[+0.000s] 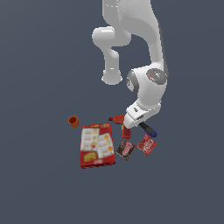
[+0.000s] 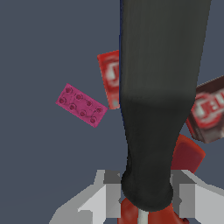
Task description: Pick up a designated object from a clutter of objects.
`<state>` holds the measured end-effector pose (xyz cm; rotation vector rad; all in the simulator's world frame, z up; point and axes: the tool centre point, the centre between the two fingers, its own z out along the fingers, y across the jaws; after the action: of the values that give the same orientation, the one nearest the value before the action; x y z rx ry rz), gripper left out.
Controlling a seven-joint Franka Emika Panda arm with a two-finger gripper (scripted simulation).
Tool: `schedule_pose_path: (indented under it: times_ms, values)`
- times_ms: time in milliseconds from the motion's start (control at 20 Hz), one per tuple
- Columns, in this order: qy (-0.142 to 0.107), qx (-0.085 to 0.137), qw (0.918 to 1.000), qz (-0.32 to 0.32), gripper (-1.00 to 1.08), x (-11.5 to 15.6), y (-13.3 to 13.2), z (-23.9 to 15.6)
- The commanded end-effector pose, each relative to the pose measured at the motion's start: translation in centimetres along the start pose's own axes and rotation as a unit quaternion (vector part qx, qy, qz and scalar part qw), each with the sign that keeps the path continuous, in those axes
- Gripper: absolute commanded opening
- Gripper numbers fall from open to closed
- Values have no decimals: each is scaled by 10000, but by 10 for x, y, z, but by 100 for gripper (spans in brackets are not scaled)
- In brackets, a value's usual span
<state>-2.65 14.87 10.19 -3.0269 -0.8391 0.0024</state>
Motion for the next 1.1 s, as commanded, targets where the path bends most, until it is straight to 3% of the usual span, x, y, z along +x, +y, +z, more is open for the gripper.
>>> schedule_pose_path:
  times_ms: [0, 1050]
  values:
    - [8, 2, 10000, -1, -100, -1, 18, -23]
    - [12, 9, 10000, -2, -100, -8, 175, -224]
